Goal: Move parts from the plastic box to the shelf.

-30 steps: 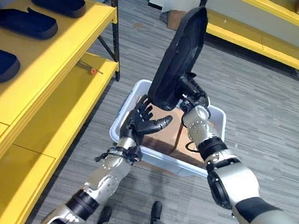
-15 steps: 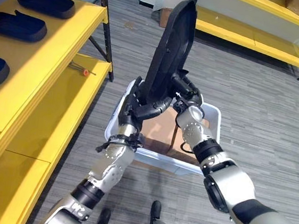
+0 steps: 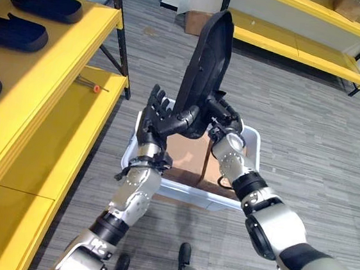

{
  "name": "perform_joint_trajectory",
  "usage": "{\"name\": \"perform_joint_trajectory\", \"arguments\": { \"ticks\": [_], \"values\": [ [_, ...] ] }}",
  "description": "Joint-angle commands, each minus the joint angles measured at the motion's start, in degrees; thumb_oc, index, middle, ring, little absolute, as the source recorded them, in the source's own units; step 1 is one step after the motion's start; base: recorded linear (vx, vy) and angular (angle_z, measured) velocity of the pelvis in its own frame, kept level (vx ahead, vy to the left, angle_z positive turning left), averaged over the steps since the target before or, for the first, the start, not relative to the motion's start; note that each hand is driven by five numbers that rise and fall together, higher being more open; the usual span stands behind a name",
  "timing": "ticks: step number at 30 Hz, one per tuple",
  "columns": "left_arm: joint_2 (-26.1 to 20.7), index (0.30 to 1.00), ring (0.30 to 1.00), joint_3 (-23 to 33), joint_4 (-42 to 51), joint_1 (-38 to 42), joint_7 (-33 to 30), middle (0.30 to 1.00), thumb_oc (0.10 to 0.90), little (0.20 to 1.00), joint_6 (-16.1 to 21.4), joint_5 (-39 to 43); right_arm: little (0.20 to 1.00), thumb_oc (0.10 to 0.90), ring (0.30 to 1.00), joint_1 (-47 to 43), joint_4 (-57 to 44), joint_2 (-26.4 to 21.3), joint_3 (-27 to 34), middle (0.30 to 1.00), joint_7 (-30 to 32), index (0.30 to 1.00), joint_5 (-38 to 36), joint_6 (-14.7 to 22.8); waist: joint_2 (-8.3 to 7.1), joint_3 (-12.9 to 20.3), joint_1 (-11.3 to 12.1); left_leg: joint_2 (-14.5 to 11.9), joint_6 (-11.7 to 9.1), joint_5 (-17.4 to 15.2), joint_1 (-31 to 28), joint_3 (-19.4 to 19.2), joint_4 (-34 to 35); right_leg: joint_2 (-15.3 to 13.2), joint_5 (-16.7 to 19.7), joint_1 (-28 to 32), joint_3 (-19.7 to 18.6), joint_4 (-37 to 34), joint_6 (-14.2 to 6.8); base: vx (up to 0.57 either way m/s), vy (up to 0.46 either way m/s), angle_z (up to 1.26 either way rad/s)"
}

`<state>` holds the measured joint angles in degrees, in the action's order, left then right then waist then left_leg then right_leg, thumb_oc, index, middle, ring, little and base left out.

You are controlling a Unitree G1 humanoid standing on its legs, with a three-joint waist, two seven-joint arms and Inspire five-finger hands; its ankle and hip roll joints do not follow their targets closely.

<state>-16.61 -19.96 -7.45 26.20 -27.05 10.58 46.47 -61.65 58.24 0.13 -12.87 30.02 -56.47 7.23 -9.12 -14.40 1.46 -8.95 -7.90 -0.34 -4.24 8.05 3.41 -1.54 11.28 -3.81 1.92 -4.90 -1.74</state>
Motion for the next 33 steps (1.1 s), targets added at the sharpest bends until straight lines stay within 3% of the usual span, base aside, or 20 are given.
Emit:
{"name": "perform_joint_trajectory", "arguments": {
  "ticks": [1,2,3,5,22,26,27,28,29,33],
  "values": [
    [1.19,0.583,0.583,-1.63,-2.43,4.27,1.45,0.583,0.602,0.583,5.55,-3.33,0.3,0.4,0.3,-0.79,-2.62,1.09,-0.83,0.3,-2.44,0.3,1.2,6.95,-1.52,14.79,-0.93,-1.24,3.72,-2.6,-2.69,-2.37,1.59,-7.17,-5.54,2.86,0.68,0.71,-7.01,0.0,0.0,0.0],
    [1.33,0.588,0.588,-1.87,-2.39,4.08,1.6,0.588,0.606,0.588,5.46,-3.16,0.3,0.4,0.3,-1.0,-2.37,1.2,-0.79,0.3,-2.47,0.3,1.18,6.93,-1.51,14.8,-0.93,-1.22,3.74,-2.63,-2.7,-2.37,1.59,-7.16,-5.54,2.9,0.67,0.68,-6.99,0.0,0.0,0.0],
    [1.45,0.437,0.437,-2.11,-2.45,3.96,1.76,0.437,0.498,0.437,5.35,-3.04,0.3,0.4,0.3,-1.05,-2.33,1.28,-0.84,0.3,-2.46,0.3,1.21,6.95,-1.53,14.8,-0.93,-1.2,3.75,-2.65,-2.71,-2.39,1.59,-7.13,-5.57,2.87,0.64,0.7,-6.98,0.0,0.0,0.0],
    [1.62,0.3,0.3,-2.66,-2.75,3.85,1.97,0.3,0.4,0.3,5.01,-2.87,0.3,0.4,0.3,-1.27,-2.31,1.33,-0.76,0.3,-2.29,0.3,1.31,7.0,-1.47,14.79,-1.0,-1.17,3.76,-2.57,-2.7,-2.37,1.59,-7.12,-5.57,2.89,0.61,0.73,-6.97,0.0,0.0,0.0],
    [1.43,0.3,0.3,-4.76,-3.11,2.37,4.02,0.3,0.4,0.3,3.35,-2.39,0.3,0.4,0.3,-1.24,-1.83,0.8,-0.47,0.3,-2.46,0.3,1.6,6.81,-0.94,14.58,-1.1,-1.11,3.9,-2.61,-2.81,-2.41,1.59,-7.15,-5.57,2.92,0.62,0.81,-6.97,0.0,-0.001,-0.01],
    [0.8,0.3,0.3,-3.47,-2.04,1.39,4.01,0.3,0.4,0.3,3.54,-2.32,0.3,0.4,0.3,0.7,-6.38,0.26,-1.83,0.3,-3.5,0.3,2.29,6.86,-0.88,14.3,-1.11,-1.01,3.93,-2.57,-2.73,-2.41,1.59,-7.2,-5.62,2.84,0.65,0.86,-7.0,0.0,0.0,0.0],
    [0.54,0.3,0.3,-2.95,-1.64,0.94,4.05,0.3,0.4,0.3,3.49,-2.48,0.69,0.678,0.69,1.62,-8.2,-0.25,-2.55,0.69,-3.97,0.69,2.65,6.84,-0.87,14.18,-1.15,-0.98,3.95,-2.5,-2.68,-2.42,1.59,-7.24,-5.65,2.78,0.64,0.96,-7.01,0.0,0.0,0.0],
    [0.55,0.3,0.3,-2.94,-1.62,0.9,4.05,0.3,0.4,0.3,3.48,-2.48,0.959,0.871,0.959,1.68,-8.25,-0.25,-2.59,0.959,-3.95,0.959,2.66,6.83,-0.85,14.21,-1.16,-0.98,3.95,-2.5,-2.68,-2.42,1.59,-7.24,-5.65,2.77,0.64,0.97,-7.01,0.0,0.0,0.0],
    [0.19,0.3,0.3,-2.44,-1.14,0.45,4.04,0.3,0.4,0.3,3.49,-2.67,1.0,0.9,1.0,2.52,-10.11,-0.71,-3.01,1.0,-4.22,1.0,2.91,6.93,-0.85,14.17,-1.18,-0.97,3.98,-2.52,-2.66,-2.38,1.59,-7.27,-5.66,2.76,0.67,0.97,-7.02,0.0,0.0,0.0],
    [-0.79,0.3,0.3,0.61,1.55,-2.59,4.1,0.3,0.4,0.3,3.2,-3.27,1.0,0.9,1.0,8.94,-20.68,-3.68,-4.96,1.0,-6.14,1.0,2.79,7.16,-0.78,13.97,-1.52,-0.9,4.05,-2.55,-2.59,-2.51,1.59,-7.4,-5.76,2.69,0.72,1.0,-7.05,0.0,0.0,0.0]
  ]
}}
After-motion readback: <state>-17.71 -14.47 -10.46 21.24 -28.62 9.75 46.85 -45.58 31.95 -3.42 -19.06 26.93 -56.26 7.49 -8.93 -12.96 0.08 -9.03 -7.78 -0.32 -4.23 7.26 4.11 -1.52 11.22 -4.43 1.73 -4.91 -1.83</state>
